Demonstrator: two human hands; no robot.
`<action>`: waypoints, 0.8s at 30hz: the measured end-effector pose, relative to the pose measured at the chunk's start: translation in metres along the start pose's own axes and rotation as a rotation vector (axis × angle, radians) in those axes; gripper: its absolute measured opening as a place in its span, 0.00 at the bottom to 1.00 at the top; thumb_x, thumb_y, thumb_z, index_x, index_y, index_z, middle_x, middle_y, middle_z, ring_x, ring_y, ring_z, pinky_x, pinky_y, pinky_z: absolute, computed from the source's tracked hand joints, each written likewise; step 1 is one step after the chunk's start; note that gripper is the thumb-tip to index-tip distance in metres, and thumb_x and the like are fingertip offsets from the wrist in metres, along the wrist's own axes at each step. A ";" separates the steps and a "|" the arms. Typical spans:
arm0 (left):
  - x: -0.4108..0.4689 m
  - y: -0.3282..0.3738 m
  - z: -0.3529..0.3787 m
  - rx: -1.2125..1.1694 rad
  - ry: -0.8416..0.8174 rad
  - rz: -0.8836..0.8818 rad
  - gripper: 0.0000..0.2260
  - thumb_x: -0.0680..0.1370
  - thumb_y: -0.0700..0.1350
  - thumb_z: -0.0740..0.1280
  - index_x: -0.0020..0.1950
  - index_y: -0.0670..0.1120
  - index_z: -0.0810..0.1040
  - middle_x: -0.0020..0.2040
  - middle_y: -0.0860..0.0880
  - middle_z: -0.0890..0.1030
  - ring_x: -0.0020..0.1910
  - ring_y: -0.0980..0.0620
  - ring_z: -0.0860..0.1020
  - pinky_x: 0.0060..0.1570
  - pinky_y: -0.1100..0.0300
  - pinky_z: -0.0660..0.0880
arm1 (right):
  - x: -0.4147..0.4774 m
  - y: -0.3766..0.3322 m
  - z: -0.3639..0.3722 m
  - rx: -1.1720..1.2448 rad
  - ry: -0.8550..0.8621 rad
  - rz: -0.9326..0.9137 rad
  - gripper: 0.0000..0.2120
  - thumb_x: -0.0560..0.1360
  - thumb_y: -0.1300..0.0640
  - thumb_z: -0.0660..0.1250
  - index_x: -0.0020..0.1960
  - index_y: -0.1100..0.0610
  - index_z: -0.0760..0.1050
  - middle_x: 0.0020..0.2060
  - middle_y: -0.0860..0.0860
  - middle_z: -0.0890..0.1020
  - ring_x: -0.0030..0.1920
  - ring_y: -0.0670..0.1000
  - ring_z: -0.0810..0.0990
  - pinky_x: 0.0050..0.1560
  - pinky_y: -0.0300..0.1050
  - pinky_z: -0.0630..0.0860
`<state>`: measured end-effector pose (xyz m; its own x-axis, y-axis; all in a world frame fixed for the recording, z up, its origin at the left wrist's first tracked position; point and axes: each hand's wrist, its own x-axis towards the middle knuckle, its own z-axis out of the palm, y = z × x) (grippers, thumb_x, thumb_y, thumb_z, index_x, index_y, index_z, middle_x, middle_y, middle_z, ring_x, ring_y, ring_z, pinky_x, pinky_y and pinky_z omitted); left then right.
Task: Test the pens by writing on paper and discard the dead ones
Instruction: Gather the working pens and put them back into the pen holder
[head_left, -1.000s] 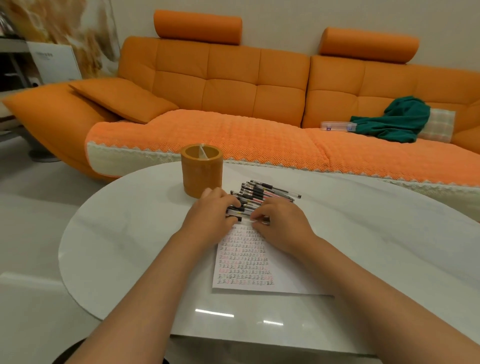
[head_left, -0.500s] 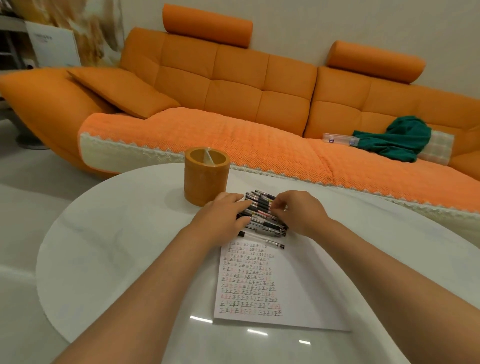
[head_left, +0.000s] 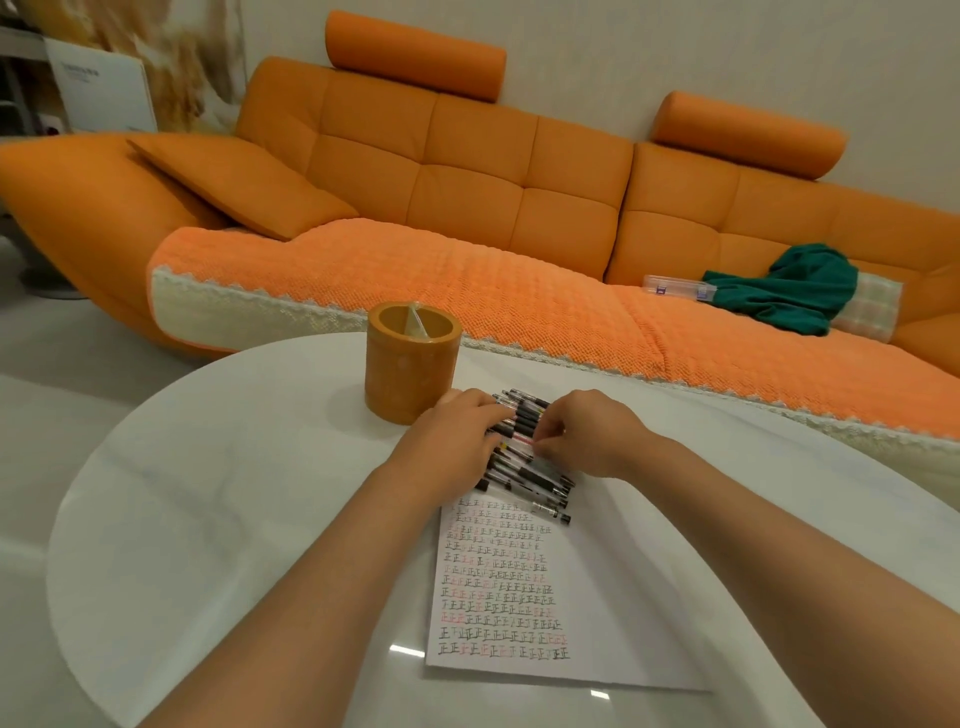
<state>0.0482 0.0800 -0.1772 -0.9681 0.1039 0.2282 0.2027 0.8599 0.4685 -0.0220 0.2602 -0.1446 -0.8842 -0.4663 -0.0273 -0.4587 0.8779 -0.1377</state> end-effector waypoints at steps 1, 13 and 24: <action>0.000 0.001 0.000 0.019 0.016 0.010 0.19 0.84 0.46 0.59 0.76 0.55 0.68 0.74 0.54 0.68 0.73 0.52 0.62 0.70 0.53 0.66 | -0.001 0.000 -0.001 0.019 0.029 -0.016 0.04 0.75 0.49 0.71 0.47 0.47 0.84 0.42 0.43 0.84 0.43 0.46 0.81 0.46 0.48 0.81; 0.005 -0.010 -0.001 0.132 0.041 -0.112 0.21 0.81 0.38 0.66 0.68 0.60 0.77 0.59 0.51 0.79 0.57 0.50 0.73 0.53 0.55 0.76 | 0.017 0.014 0.006 -0.004 0.115 0.041 0.09 0.81 0.54 0.64 0.51 0.54 0.83 0.48 0.50 0.85 0.47 0.53 0.82 0.49 0.52 0.80; 0.000 -0.009 -0.002 -0.012 0.099 0.015 0.14 0.81 0.39 0.64 0.63 0.53 0.81 0.66 0.55 0.75 0.66 0.54 0.68 0.65 0.55 0.71 | 0.017 0.008 0.006 0.032 0.022 -0.051 0.03 0.76 0.52 0.72 0.49 0.48 0.83 0.44 0.43 0.84 0.46 0.46 0.81 0.47 0.45 0.79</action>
<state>0.0465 0.0713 -0.1795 -0.9458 0.0663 0.3178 0.2193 0.8523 0.4749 -0.0402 0.2589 -0.1518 -0.8614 -0.5079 0.0025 -0.5008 0.8486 -0.1703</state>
